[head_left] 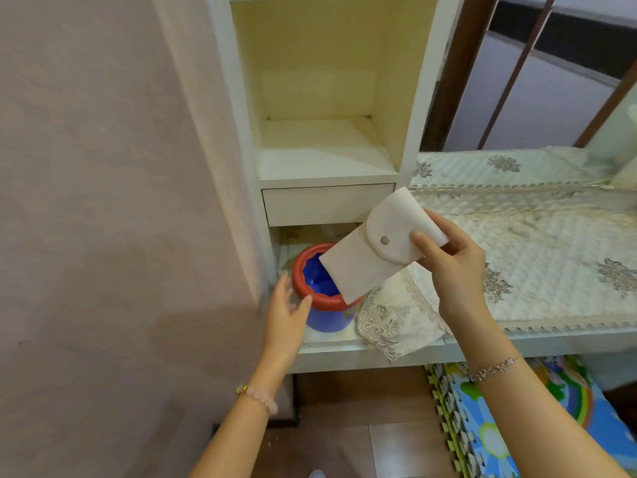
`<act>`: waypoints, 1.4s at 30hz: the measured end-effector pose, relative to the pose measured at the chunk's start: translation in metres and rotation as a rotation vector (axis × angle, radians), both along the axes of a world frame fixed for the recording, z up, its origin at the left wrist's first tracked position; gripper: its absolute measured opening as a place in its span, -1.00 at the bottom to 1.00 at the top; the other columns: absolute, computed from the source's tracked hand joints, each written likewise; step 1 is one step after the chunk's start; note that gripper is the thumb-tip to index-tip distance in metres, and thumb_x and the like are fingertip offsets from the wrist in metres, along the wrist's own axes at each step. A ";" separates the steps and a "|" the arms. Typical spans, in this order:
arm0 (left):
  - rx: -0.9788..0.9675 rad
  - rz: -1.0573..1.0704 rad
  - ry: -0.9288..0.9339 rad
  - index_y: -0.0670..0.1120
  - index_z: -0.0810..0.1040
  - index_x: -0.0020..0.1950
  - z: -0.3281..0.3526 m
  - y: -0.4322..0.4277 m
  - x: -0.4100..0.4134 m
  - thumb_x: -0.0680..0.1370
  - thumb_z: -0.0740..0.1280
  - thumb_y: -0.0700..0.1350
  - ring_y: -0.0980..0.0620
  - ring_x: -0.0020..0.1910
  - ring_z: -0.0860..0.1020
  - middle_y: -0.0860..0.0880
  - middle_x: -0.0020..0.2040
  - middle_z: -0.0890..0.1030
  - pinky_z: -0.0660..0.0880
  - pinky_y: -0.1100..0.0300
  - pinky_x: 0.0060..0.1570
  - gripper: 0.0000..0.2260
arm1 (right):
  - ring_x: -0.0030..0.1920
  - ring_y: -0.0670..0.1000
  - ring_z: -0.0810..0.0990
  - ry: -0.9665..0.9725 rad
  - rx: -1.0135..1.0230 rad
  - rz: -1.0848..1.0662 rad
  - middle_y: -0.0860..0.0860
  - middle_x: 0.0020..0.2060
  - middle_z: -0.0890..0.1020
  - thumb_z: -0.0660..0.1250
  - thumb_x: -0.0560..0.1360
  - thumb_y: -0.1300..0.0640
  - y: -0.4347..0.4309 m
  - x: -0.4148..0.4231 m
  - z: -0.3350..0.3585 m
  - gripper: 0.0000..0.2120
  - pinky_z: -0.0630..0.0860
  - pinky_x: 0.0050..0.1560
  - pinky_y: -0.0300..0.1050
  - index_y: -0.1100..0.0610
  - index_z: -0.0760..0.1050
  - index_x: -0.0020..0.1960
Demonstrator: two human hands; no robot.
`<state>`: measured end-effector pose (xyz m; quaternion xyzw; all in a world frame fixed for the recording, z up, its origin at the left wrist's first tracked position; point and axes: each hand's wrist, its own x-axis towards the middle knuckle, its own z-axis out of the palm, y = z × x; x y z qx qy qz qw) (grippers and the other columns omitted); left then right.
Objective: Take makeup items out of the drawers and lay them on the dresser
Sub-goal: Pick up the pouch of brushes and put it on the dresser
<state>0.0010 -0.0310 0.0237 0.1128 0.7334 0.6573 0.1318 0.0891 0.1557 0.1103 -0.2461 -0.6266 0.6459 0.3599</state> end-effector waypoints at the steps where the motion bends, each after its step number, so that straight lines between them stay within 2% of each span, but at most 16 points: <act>1: 0.009 0.013 0.014 -0.03 0.25 0.42 0.005 -0.003 0.006 0.55 0.28 -0.25 0.25 0.16 0.37 0.17 0.19 0.39 0.37 0.51 -0.03 -0.53 | -0.03 -0.05 0.61 0.004 -0.002 -0.001 -0.04 -0.02 0.63 0.35 0.45 0.29 0.001 0.005 0.000 -0.69 0.62 -0.09 -0.13 0.01 0.57 0.12; 3: 0.016 0.025 0.069 -0.05 0.26 0.41 0.015 -0.010 0.016 0.55 0.28 -0.22 0.21 0.21 0.37 0.10 0.24 0.40 0.35 0.42 0.07 -0.55 | -0.07 -0.07 0.59 0.008 0.001 0.012 -0.04 -0.05 0.62 0.35 0.45 0.29 0.002 0.017 0.000 -0.71 0.60 -0.14 -0.18 0.02 0.56 0.11; 6: 0.017 -0.031 0.137 0.00 0.32 0.37 0.032 -0.011 0.032 0.53 0.31 -0.19 0.20 0.24 0.38 0.12 0.25 0.42 0.32 0.31 0.20 -0.58 | -0.10 -0.07 0.59 -0.021 -0.014 0.064 -0.02 -0.09 0.61 0.36 0.44 0.29 0.000 0.036 -0.002 -0.73 0.61 -0.18 -0.23 0.04 0.56 0.08; 8: -0.024 -0.091 0.174 0.02 0.34 0.36 0.038 -0.010 0.046 0.51 0.35 -0.15 0.21 0.25 0.38 0.14 0.25 0.43 0.29 0.31 0.21 -0.56 | -0.09 -0.05 0.59 -0.045 -0.037 0.108 -0.01 -0.10 0.62 0.37 0.44 0.28 -0.004 0.050 -0.006 -0.76 0.62 -0.18 -0.22 0.02 0.56 0.05; 11: -0.064 -0.165 0.096 0.00 0.32 0.39 0.038 -0.005 0.074 0.47 0.41 -0.12 0.18 0.29 0.36 0.12 0.26 0.42 0.28 0.30 0.21 -0.48 | -0.06 -0.04 0.61 -0.085 -0.076 0.178 0.02 -0.07 0.63 0.37 0.45 0.25 -0.011 0.076 -0.013 -0.78 0.63 -0.15 -0.17 0.06 0.55 0.07; 15: -0.100 -0.253 -0.038 0.06 0.34 0.33 0.035 -0.007 0.122 0.42 0.44 -0.08 0.18 0.18 0.45 0.14 0.18 0.48 0.40 0.34 0.07 -0.48 | 0.00 0.05 0.63 -0.144 -0.112 0.278 0.07 -0.04 0.65 0.38 0.45 0.22 -0.018 0.111 -0.021 -0.78 0.60 -0.01 0.02 0.09 0.54 0.09; 18: -0.102 -0.279 -0.097 0.09 0.39 0.22 0.035 -0.013 0.156 0.42 0.45 -0.11 0.27 0.07 0.50 0.18 0.09 0.52 0.47 0.44 -0.17 -0.57 | 0.01 0.05 0.64 -0.165 -0.112 0.328 0.07 -0.04 0.67 0.38 0.45 0.21 -0.025 0.132 -0.023 -0.77 0.59 -0.03 -0.01 0.10 0.54 0.10; 21: -0.108 -0.242 -0.104 0.08 0.44 0.16 0.036 -0.021 0.183 0.43 0.44 -0.13 0.34 -0.04 0.53 0.17 0.06 0.55 0.46 0.48 -0.26 -0.64 | 0.03 0.05 0.64 -0.174 -0.137 0.368 0.07 -0.02 0.67 0.39 0.44 0.19 -0.035 0.146 -0.023 -0.75 0.58 -0.04 -0.03 0.09 0.53 0.12; 24: -0.081 -0.164 -0.131 0.05 0.49 0.12 0.039 -0.029 0.201 0.43 0.44 -0.15 0.24 -0.06 0.57 0.12 0.03 0.58 0.48 0.45 -0.30 -0.69 | 0.00 0.04 0.65 -0.176 -0.176 0.395 0.05 -0.05 0.69 0.39 0.45 0.14 -0.045 0.156 -0.022 -0.76 0.57 0.01 0.03 0.07 0.53 0.12; 29: 0.091 -0.054 -0.214 -0.01 0.51 0.09 0.046 -0.038 0.212 0.42 0.44 -0.19 0.08 -0.03 0.64 0.00 0.06 0.63 0.58 0.18 -0.12 -0.71 | 0.06 0.03 0.65 -0.195 -0.248 0.593 0.01 0.07 0.66 0.38 0.45 0.09 -0.063 0.169 -0.024 -0.62 0.58 0.06 0.01 0.05 0.47 0.25; 32: 0.136 -0.009 -0.217 -0.04 0.50 0.11 0.054 -0.040 0.210 0.40 0.46 -0.18 0.06 -0.02 0.63 -0.01 0.07 0.63 0.59 0.15 -0.09 -0.68 | 0.08 0.06 0.64 -0.218 -0.263 0.694 0.05 0.09 0.66 0.37 0.46 0.09 -0.075 0.175 -0.029 -0.65 0.56 0.12 0.07 0.10 0.49 0.23; 35: 0.052 -0.029 -0.153 -0.03 0.48 0.14 0.061 -0.042 0.205 0.39 0.47 -0.14 0.07 0.03 0.60 0.02 0.09 0.60 0.58 0.15 -0.03 -0.64 | 0.04 0.07 0.66 -0.210 -0.264 0.679 0.08 0.05 0.67 0.37 0.46 0.13 -0.082 0.176 -0.029 -0.68 0.59 0.07 0.03 0.13 0.51 0.20; 38: -0.109 -0.019 -0.008 0.04 0.41 0.13 0.063 -0.047 0.199 0.38 0.49 -0.10 0.18 -0.01 0.54 0.07 0.06 0.55 0.51 0.35 -0.16 -0.60 | 0.00 0.06 0.67 -0.219 -0.259 0.624 0.07 0.02 0.68 0.39 0.45 0.17 -0.087 0.174 -0.032 -0.70 0.62 -0.02 -0.02 0.13 0.52 0.18; 39: -0.181 0.016 0.079 0.06 0.37 0.15 0.062 -0.051 0.196 0.36 0.50 -0.09 0.18 0.01 0.51 0.07 0.07 0.52 0.46 0.35 -0.14 -0.55 | -0.01 0.06 0.67 -0.231 -0.259 0.608 0.07 0.01 0.68 0.39 0.45 0.17 -0.088 0.174 -0.033 -0.70 0.62 -0.03 -0.01 0.13 0.52 0.18; 42: -0.373 0.033 0.498 0.11 0.36 0.27 0.061 -0.064 0.181 0.34 0.51 -0.08 0.11 0.24 0.33 0.07 0.23 0.41 0.32 0.20 0.19 -0.44 | -0.02 0.06 0.68 -0.266 -0.261 0.588 0.06 0.00 0.69 0.40 0.44 0.15 -0.090 0.174 -0.038 -0.70 0.61 -0.03 -0.01 0.13 0.53 0.17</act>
